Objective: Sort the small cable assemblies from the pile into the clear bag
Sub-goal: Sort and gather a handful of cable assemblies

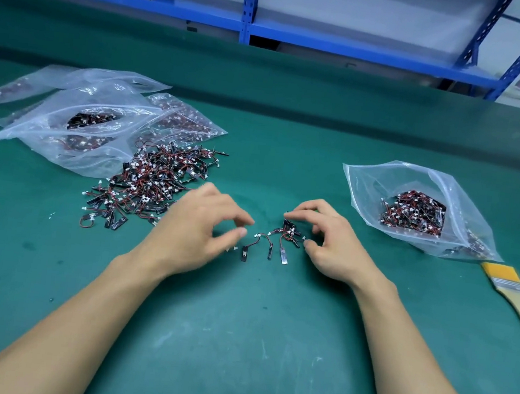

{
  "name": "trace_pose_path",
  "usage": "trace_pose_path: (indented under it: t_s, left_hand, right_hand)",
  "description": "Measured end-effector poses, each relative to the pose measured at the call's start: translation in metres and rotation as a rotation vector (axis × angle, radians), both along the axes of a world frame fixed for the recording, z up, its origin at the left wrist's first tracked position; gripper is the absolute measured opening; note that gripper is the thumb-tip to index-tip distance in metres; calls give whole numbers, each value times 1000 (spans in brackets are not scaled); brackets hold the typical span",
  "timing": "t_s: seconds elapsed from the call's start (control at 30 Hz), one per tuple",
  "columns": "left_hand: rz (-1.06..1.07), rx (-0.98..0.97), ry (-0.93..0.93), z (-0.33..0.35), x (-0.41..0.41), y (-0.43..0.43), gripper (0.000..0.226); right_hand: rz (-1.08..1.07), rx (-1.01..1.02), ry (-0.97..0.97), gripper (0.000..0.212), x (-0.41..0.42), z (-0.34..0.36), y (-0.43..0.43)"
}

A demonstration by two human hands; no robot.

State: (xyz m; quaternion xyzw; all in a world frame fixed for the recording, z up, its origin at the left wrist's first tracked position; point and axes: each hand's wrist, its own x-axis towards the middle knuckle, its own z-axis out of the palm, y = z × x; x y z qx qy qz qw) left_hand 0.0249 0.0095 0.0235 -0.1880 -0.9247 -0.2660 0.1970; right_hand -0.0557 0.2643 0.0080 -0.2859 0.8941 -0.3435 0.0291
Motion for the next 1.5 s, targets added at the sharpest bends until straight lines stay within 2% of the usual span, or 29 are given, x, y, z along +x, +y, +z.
trace_pose_path:
  t_s: [0.1,0.2,0.37,0.5,0.8,1.03,1.3,1.5]
  left_hand:
    - [-137,-179,3,-4,6,30,28]
    - [-181,-357,-55,-10,7,48,40]
    - [-160,-465,-104,-12,6,50,49]
    - [-167,-483,-122,-12,8,51,53]
    - [-182,-473,-110,-10,11,49,50]
    - [-183,-462,-120,-12,10,48,51]
    - [-187,-435,-104,-16,9,46,54]
    - [-123,-249,-16,-14,6,36,42]
  right_hand:
    - [57,5,11,67,-1,0,1]
    - [87,36,-16,65,-3,-1,3]
    - [119,114,22,50,-2,-6,2]
    - [90,147,54,34,-6,-10,1]
    - [-105,103,145,11,-15,-14,2]
    - [-293,107,184,8,-20,-18,5]
    - [-311,131,173,6,-20,-16,4]
    - [-359,22,136,6,-17,-14,2]
